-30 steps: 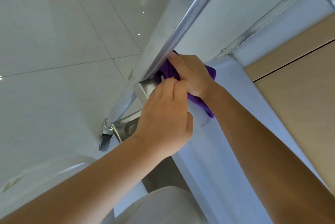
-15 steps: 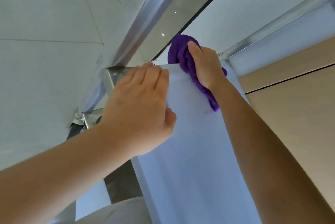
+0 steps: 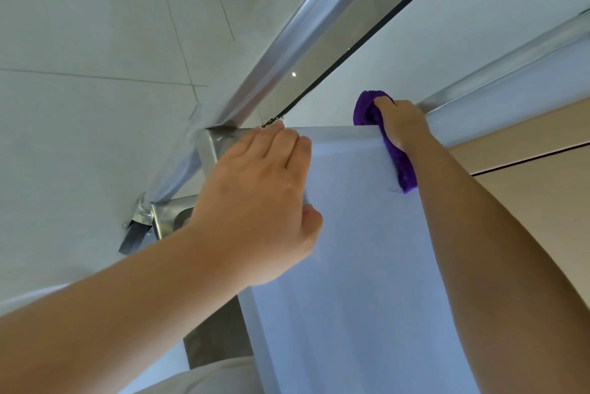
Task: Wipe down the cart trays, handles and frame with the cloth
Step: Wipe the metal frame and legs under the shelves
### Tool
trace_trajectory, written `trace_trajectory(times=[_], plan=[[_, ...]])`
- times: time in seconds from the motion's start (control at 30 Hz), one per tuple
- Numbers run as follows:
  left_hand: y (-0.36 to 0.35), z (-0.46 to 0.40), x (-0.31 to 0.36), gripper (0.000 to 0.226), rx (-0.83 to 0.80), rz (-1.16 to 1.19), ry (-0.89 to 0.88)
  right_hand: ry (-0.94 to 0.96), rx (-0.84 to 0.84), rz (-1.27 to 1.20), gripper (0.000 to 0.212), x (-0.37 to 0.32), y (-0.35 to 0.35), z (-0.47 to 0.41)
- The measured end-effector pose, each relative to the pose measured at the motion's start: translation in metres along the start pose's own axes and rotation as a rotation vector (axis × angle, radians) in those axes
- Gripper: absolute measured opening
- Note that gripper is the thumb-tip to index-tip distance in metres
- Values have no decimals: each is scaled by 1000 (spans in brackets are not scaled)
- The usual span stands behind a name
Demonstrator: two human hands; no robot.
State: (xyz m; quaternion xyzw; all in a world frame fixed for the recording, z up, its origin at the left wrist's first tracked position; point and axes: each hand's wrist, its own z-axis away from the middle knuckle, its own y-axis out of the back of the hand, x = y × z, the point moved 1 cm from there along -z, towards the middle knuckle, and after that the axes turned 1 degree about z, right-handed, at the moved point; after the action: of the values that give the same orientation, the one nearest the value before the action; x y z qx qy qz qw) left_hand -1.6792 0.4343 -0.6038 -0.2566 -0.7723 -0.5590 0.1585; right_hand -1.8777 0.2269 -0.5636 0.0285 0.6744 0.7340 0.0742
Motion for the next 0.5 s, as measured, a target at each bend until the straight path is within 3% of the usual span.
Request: trace_trajectory(times=[0.23, 0.5], plan=[[-2, -1, -2, 51, 45, 26, 7, -14, 68, -106, 19, 1, -5, 3], [-5, 0, 0, 70, 106, 53, 8, 89, 71, -119, 23, -13, -13, 34]])
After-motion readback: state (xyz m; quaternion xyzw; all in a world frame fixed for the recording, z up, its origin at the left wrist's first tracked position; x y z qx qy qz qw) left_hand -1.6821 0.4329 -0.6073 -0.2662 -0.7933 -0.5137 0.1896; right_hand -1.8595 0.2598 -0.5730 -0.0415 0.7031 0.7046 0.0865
